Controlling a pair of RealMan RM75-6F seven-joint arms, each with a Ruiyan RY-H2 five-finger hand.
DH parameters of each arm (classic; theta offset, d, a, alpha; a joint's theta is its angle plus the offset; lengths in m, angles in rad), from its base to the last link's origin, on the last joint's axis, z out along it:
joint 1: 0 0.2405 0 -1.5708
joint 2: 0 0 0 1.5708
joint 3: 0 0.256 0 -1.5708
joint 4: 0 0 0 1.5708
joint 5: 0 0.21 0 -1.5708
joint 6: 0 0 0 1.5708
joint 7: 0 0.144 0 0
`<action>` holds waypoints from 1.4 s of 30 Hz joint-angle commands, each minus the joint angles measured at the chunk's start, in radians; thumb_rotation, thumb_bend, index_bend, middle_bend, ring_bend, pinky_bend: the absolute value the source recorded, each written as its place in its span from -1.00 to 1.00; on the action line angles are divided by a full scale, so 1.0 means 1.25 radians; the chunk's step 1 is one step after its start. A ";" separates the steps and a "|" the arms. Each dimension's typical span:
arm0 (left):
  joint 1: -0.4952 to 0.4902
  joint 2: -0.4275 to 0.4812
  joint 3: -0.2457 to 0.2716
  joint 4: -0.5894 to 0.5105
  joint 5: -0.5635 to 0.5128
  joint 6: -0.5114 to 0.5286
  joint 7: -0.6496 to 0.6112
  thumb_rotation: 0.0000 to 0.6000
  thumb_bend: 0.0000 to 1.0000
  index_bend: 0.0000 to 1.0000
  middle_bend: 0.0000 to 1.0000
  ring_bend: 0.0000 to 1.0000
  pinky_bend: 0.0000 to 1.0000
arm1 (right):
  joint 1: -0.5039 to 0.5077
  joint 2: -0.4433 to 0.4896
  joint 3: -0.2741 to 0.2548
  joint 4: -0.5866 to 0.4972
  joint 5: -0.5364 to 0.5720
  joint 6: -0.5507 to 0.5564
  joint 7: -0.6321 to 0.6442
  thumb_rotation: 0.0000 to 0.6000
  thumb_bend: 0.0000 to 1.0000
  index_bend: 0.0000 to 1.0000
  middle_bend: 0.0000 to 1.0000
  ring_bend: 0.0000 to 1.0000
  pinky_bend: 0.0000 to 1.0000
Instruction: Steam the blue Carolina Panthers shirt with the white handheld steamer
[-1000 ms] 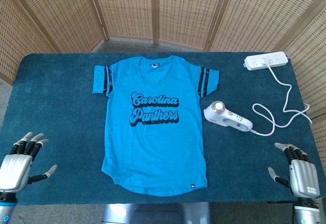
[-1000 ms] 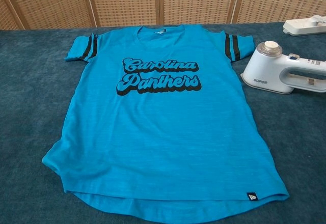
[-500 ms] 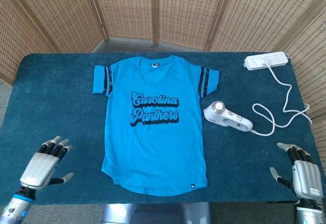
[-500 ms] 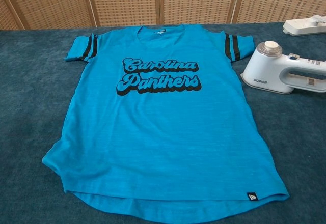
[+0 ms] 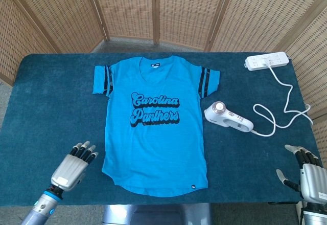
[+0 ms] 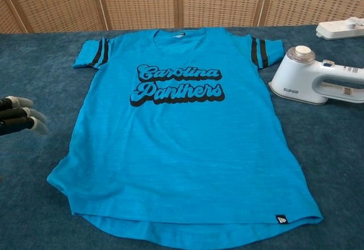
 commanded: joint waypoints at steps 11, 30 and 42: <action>-0.050 -0.103 -0.006 0.051 -0.028 -0.060 0.026 0.66 -0.47 -0.59 -0.65 -0.84 -0.70 | -0.008 0.006 0.001 0.003 -0.001 0.009 0.015 1.00 -0.41 -0.51 -0.44 -0.56 -0.57; -0.100 -0.191 -0.019 0.089 -0.058 -0.081 0.017 0.67 -0.30 0.12 -0.57 -0.84 -0.70 | -0.033 0.018 0.002 0.002 -0.004 0.042 0.031 1.00 -0.41 -0.49 -0.44 -0.56 -0.57; -0.100 -0.167 -0.005 0.065 -0.020 -0.026 -0.043 0.66 -0.21 0.22 -0.50 -0.77 -0.70 | -0.013 0.012 0.014 -0.004 0.000 0.015 0.015 1.00 -0.41 -0.49 -0.44 -0.56 -0.57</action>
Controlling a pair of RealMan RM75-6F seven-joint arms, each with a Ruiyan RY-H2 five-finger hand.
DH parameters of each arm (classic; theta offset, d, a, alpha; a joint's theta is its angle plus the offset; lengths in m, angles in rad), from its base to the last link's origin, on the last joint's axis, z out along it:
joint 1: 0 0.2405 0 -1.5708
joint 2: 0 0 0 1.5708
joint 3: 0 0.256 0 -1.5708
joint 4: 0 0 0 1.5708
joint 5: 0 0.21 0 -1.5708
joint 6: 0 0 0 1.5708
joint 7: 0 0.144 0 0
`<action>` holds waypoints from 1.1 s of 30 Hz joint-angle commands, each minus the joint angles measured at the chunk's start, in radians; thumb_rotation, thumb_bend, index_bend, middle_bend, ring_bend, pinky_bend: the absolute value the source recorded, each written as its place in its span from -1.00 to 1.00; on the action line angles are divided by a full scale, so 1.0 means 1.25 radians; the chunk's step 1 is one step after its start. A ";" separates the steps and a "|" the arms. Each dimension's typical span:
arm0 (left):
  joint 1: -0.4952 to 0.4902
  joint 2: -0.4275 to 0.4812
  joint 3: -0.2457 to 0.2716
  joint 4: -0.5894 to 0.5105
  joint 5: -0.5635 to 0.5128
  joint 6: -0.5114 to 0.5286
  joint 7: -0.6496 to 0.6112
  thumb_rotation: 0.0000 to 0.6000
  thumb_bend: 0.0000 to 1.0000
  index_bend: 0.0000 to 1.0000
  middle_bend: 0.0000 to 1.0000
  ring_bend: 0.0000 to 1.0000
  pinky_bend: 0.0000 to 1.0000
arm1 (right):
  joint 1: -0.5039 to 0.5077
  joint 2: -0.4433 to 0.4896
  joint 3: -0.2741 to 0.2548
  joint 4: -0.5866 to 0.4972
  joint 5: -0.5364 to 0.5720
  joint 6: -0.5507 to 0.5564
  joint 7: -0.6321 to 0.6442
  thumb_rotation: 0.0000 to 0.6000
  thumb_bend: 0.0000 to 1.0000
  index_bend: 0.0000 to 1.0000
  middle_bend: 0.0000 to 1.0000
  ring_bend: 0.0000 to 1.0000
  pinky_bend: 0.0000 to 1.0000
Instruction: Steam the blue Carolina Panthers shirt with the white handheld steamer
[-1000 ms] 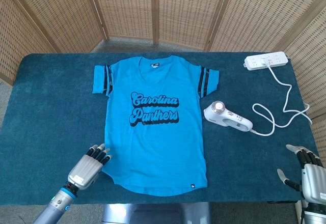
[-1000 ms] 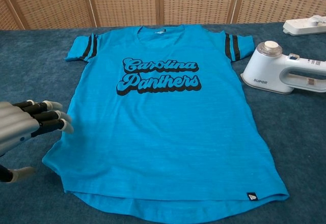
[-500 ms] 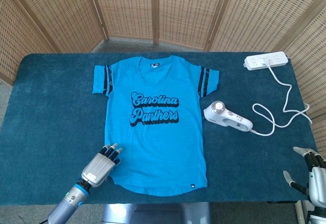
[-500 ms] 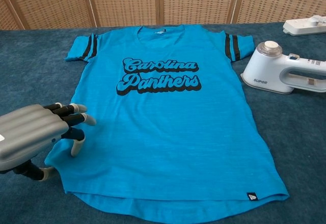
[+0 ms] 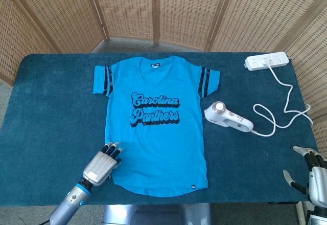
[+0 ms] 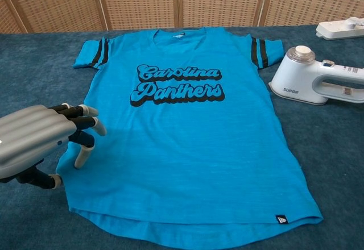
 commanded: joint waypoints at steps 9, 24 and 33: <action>-0.007 0.005 -0.005 -0.010 0.001 0.017 -0.020 0.66 -0.23 0.22 -0.50 -0.77 -0.70 | 0.076 -0.009 0.039 -0.036 0.000 -0.072 -0.053 1.00 -0.41 -0.49 -0.44 -0.56 -0.52; -0.021 -0.025 -0.020 -0.006 -0.028 0.013 -0.023 0.65 -0.23 0.22 -0.50 -0.77 -0.70 | 0.242 -0.081 0.132 -0.082 0.122 -0.232 -0.225 1.00 -0.48 -0.65 -0.52 -0.60 -0.54; -0.033 -0.038 -0.024 -0.001 -0.043 0.006 -0.027 0.65 -0.24 0.22 -0.50 -0.77 -0.70 | 0.300 -0.172 0.171 -0.042 0.211 -0.225 -0.352 1.00 -0.50 -0.89 -0.66 -0.74 -0.65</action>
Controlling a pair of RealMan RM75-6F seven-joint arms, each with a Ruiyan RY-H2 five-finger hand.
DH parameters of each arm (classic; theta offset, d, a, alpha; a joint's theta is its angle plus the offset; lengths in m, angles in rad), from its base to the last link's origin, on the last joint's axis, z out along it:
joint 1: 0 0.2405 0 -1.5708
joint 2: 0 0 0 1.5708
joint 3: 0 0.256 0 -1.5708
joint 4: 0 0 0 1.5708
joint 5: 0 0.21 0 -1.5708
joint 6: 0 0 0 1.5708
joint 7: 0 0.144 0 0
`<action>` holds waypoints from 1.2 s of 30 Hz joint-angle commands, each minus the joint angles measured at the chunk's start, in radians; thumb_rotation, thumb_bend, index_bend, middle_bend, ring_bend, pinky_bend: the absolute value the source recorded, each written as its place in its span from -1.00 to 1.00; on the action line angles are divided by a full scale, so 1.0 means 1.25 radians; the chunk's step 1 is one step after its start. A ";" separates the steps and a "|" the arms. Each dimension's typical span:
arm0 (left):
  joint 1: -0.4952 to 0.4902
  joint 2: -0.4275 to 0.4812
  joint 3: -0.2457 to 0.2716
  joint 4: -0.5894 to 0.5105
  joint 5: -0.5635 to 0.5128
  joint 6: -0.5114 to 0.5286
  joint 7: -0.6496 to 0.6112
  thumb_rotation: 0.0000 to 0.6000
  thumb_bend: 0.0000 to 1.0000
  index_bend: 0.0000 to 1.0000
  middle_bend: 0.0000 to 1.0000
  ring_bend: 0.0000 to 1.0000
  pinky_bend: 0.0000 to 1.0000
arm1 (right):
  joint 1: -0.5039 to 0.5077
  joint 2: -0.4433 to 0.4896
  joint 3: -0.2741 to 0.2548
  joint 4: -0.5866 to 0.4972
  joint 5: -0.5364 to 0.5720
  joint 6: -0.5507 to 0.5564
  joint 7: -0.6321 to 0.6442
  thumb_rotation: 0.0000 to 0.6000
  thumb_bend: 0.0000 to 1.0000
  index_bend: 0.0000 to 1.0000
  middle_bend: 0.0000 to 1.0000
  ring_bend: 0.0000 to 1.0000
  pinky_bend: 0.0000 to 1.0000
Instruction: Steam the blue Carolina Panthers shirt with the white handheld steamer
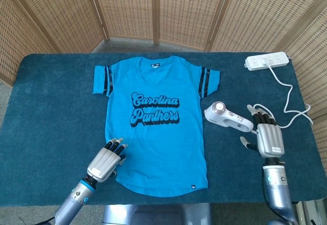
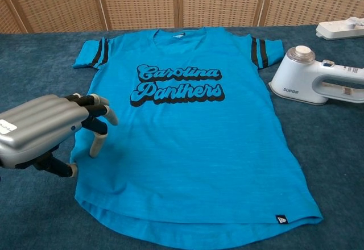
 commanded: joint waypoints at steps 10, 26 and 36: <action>-0.007 -0.008 0.002 0.008 -0.014 0.000 -0.007 0.65 -0.24 0.22 -0.50 -0.77 -0.70 | 0.069 -0.091 0.020 0.079 0.087 -0.023 -0.078 1.00 -0.50 -0.95 -0.68 -0.75 -0.65; -0.011 -0.002 0.005 0.000 -0.022 0.009 -0.008 0.65 -0.24 0.22 -0.50 -0.77 -0.70 | 0.123 -0.179 0.022 0.205 0.125 -0.037 -0.102 1.00 -0.49 -0.96 -0.68 -0.75 -0.65; -0.014 -0.002 0.006 -0.001 -0.026 0.012 -0.009 0.66 -0.24 0.22 -0.50 -0.77 -0.70 | 0.145 -0.213 0.023 0.294 0.135 -0.046 -0.104 1.00 -0.47 -0.96 -0.67 -0.75 -0.65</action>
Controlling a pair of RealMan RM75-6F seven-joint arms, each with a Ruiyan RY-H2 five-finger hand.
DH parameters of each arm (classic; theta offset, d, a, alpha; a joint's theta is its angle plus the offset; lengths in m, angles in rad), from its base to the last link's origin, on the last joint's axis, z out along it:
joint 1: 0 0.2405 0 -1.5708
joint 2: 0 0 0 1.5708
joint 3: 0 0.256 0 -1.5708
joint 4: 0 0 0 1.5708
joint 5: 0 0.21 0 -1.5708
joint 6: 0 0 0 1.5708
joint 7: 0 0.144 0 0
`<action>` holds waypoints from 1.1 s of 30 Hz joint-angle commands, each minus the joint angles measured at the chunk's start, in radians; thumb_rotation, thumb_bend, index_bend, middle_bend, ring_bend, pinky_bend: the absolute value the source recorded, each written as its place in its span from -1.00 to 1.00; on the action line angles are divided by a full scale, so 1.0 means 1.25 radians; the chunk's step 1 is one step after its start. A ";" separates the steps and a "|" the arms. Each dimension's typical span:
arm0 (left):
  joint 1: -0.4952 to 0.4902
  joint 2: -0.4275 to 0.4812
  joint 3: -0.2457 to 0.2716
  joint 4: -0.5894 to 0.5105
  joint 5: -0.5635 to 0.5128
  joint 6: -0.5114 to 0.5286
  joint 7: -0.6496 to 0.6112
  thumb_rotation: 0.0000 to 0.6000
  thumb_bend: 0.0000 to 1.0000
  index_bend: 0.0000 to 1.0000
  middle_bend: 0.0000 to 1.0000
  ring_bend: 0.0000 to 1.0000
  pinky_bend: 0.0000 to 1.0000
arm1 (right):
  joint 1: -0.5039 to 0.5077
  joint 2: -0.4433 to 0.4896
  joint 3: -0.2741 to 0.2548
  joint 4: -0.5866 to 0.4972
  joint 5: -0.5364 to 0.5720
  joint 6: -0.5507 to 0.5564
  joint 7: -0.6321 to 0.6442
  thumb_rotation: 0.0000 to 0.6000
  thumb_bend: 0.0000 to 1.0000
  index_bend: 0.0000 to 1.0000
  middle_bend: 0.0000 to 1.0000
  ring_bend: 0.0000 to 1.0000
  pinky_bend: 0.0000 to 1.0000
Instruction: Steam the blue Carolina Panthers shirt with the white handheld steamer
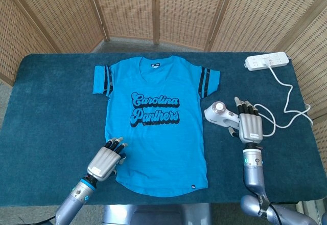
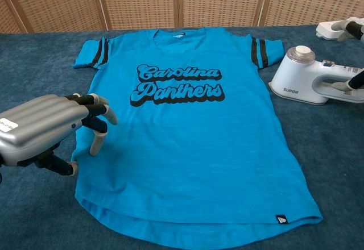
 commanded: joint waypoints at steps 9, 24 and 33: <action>-0.003 0.001 0.001 -0.006 -0.004 0.003 0.004 0.64 -0.24 0.22 -0.50 -0.77 -0.70 | 0.029 -0.040 0.001 0.126 0.013 -0.025 -0.001 1.00 -0.44 -0.92 -0.66 -0.75 -0.66; -0.008 0.002 0.002 -0.012 -0.011 0.004 0.012 0.65 -0.24 0.22 -0.50 -0.77 -0.70 | 0.050 -0.083 0.000 0.252 0.011 -0.039 0.006 1.00 -0.38 -0.84 -0.64 -0.75 -0.67; -0.010 0.002 0.000 -0.016 -0.017 0.008 0.019 0.65 -0.24 0.22 -0.50 -0.77 -0.70 | 0.072 -0.096 0.004 0.342 -0.002 -0.058 0.019 1.00 -0.37 -0.79 -0.61 -0.75 -0.68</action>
